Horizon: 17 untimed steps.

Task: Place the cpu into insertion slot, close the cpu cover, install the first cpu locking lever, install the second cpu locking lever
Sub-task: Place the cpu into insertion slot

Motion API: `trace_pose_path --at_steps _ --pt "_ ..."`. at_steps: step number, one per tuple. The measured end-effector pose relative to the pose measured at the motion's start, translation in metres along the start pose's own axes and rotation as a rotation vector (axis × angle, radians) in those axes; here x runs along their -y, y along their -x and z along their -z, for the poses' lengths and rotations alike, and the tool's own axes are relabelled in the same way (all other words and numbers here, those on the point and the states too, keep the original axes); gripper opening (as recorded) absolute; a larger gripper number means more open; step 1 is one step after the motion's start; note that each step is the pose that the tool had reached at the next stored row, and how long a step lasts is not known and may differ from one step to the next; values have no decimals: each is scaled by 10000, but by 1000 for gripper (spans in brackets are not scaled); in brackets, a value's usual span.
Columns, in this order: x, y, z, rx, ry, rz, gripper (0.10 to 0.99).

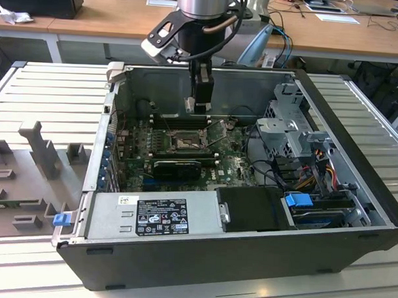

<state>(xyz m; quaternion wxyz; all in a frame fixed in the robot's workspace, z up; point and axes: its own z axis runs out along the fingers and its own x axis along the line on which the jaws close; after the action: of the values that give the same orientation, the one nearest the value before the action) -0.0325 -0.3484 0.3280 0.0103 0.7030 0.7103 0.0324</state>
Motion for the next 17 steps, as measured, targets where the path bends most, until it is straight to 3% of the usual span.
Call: trace_pose_path --at_steps 4,10,17 --pt "8 2 -55 4 1 -58 529" --pt "20 4 -233 6 -3 -59 529" --pt "33 9 -438 4 -118 -62 529"
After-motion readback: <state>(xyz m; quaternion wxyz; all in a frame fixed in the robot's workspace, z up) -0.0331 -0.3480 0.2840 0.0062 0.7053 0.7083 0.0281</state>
